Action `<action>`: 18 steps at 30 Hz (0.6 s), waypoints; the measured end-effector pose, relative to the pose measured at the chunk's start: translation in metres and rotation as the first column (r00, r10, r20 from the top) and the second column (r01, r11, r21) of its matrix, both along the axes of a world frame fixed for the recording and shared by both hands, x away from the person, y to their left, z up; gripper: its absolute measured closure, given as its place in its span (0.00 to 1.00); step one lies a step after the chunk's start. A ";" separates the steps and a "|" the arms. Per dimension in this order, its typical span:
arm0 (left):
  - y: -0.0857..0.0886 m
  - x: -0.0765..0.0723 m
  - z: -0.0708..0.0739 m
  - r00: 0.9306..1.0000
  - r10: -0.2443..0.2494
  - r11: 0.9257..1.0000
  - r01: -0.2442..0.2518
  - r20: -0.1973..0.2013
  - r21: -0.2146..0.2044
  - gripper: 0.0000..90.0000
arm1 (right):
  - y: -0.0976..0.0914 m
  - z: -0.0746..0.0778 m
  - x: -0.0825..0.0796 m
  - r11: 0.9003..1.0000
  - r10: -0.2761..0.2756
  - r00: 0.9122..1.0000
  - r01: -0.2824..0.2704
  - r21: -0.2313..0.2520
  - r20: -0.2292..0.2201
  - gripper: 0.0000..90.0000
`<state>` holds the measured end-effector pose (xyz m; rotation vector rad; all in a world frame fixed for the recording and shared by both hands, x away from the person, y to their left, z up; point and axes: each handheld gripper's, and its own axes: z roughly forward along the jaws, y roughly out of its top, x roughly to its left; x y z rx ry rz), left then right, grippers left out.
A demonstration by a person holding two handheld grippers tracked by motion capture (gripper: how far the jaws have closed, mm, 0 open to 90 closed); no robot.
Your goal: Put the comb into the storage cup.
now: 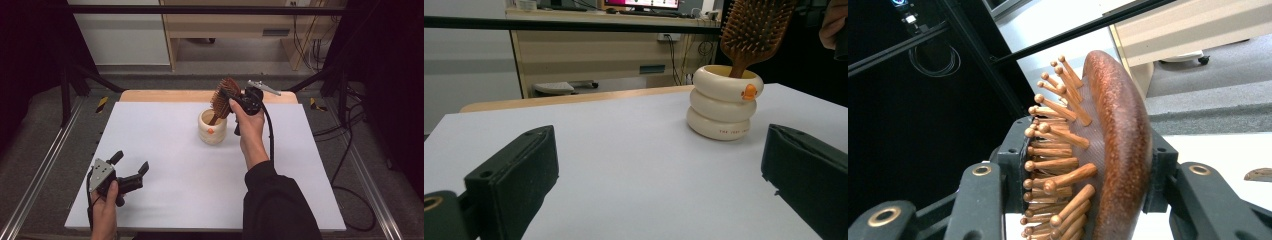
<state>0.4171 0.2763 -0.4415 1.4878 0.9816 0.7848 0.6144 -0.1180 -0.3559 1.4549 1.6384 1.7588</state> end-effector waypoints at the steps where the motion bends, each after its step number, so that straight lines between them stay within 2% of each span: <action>1: 0.000 0.000 0.000 1.000 0.000 1.000 0.000 0.000 0.000 0.02 | 0.000 0.000 0.000 1.000 -0.002 1.000 0.002 0.002 0.000 0.57; 18: 0.000 0.000 0.000 1.000 -0.001 1.000 0.001 -0.001 -0.004 0.02 | 0.005 -0.008 0.005 1.000 -0.002 1.000 0.002 0.012 -0.014 0.57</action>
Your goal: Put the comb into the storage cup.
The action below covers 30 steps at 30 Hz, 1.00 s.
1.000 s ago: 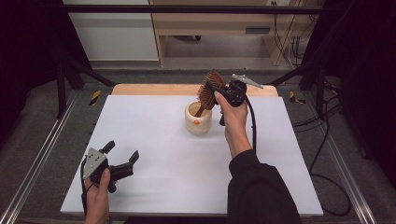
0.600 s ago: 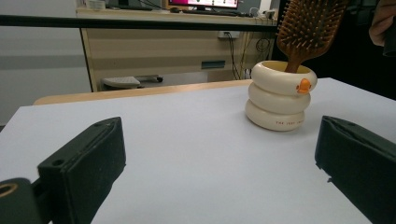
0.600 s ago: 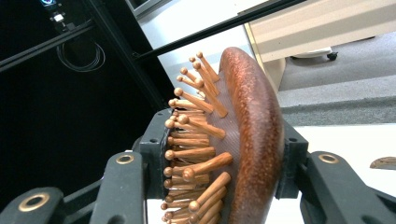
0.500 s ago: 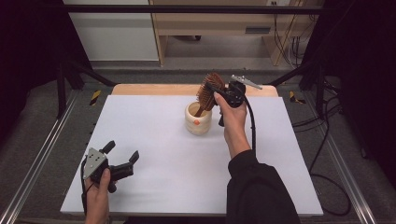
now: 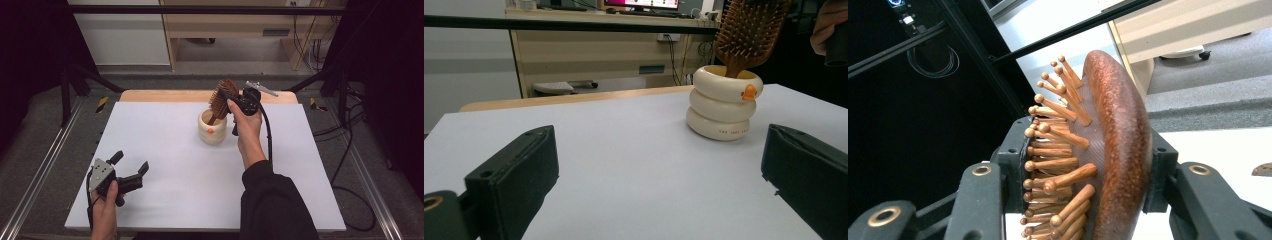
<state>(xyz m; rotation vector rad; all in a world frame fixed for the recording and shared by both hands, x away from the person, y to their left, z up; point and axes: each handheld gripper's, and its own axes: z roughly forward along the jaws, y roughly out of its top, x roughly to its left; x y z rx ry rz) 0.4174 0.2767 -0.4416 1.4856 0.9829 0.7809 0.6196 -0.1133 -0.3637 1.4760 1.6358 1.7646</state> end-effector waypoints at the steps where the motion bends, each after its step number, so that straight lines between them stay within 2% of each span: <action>1: 0.000 0.000 0.000 1.000 0.000 1.000 0.000 0.000 0.000 0.02 | 0.000 -0.001 0.000 1.000 -0.001 1.000 0.001 0.000 0.000 0.57; 30: 0.003 0.000 0.000 1.000 0.010 1.000 -0.010 0.000 -0.004 0.02 | -0.006 -0.010 0.000 1.000 -0.002 1.000 0.003 0.028 -0.023 0.56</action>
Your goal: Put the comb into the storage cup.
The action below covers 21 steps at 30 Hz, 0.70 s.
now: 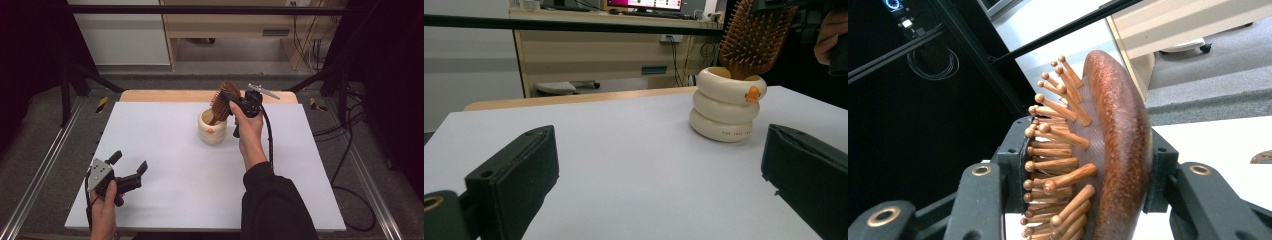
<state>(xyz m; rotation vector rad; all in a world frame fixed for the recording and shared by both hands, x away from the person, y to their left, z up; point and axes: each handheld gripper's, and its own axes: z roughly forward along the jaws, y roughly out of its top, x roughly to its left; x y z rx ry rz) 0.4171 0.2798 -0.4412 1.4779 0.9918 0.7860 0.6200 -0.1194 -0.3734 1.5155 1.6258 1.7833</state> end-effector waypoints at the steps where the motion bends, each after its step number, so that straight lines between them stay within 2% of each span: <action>1: 0.000 0.000 0.000 1.000 0.001 1.000 -0.001 0.000 -0.001 0.02 | 0.000 0.000 0.000 1.000 -0.001 1.000 0.001 0.001 -0.001 0.56; 21: 0.001 0.001 0.000 1.000 0.001 1.000 -0.001 -0.003 -0.002 0.02 | -0.004 -0.002 0.001 1.000 -0.001 1.000 0.002 0.016 -0.014 0.56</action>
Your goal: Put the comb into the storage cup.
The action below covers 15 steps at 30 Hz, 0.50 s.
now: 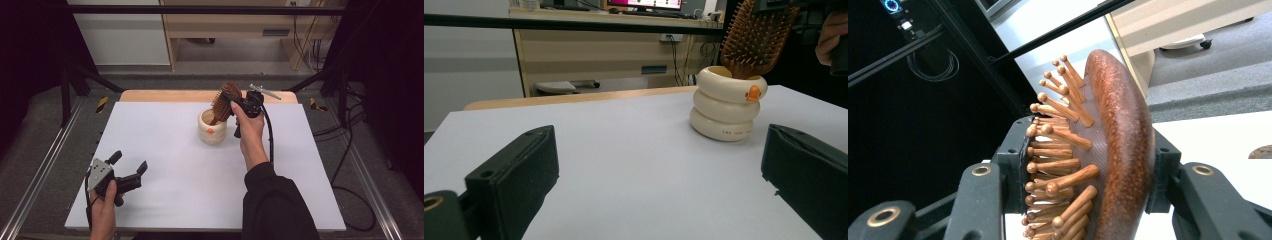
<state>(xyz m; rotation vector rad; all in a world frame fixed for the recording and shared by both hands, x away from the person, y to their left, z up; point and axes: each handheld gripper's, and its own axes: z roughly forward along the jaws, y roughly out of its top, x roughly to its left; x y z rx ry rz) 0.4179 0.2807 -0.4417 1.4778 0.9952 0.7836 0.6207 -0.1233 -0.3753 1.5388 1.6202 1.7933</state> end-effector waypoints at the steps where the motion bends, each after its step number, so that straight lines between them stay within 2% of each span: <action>1: 0.000 0.000 0.000 1.000 0.001 1.000 -0.001 0.000 0.000 0.02 | -0.001 0.000 0.000 1.000 0.001 1.000 -0.001 0.001 0.000 0.56; 15: 0.000 0.000 0.000 1.000 0.001 1.000 -0.001 0.000 0.002 0.02 | -0.002 -0.001 0.001 1.000 0.006 1.000 -0.006 0.002 0.002 0.55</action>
